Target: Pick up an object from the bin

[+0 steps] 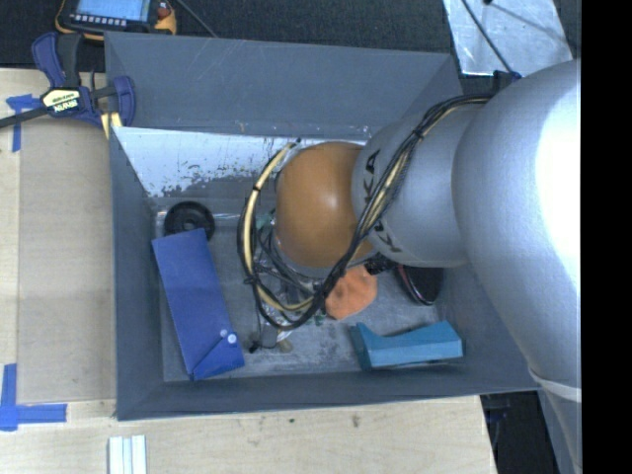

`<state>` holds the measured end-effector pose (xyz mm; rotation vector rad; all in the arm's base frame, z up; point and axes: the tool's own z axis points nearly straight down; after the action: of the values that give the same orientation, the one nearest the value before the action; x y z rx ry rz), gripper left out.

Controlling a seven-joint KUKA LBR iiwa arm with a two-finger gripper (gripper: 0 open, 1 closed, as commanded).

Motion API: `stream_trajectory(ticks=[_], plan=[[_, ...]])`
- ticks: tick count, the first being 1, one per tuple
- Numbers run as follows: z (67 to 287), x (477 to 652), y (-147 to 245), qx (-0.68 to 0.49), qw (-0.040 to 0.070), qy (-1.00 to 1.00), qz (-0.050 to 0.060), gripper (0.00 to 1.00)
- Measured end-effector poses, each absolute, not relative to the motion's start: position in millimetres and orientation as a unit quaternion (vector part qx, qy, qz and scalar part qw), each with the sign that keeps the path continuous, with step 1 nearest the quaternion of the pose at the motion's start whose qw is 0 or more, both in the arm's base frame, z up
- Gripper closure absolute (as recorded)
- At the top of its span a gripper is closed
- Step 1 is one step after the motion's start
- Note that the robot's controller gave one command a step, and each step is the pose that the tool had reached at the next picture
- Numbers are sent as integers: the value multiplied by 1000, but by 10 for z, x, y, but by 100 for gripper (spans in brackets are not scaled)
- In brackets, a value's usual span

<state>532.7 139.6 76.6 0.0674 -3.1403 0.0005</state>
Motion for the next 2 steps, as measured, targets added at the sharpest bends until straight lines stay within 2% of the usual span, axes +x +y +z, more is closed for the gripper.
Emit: stream_trajectory(ticks=[1, 2], plan=[[727, 5715, 1330, 2, -1, -1000, 0, 0], [822, 5581, 806, 11, -1, -1000, -1, 0]])
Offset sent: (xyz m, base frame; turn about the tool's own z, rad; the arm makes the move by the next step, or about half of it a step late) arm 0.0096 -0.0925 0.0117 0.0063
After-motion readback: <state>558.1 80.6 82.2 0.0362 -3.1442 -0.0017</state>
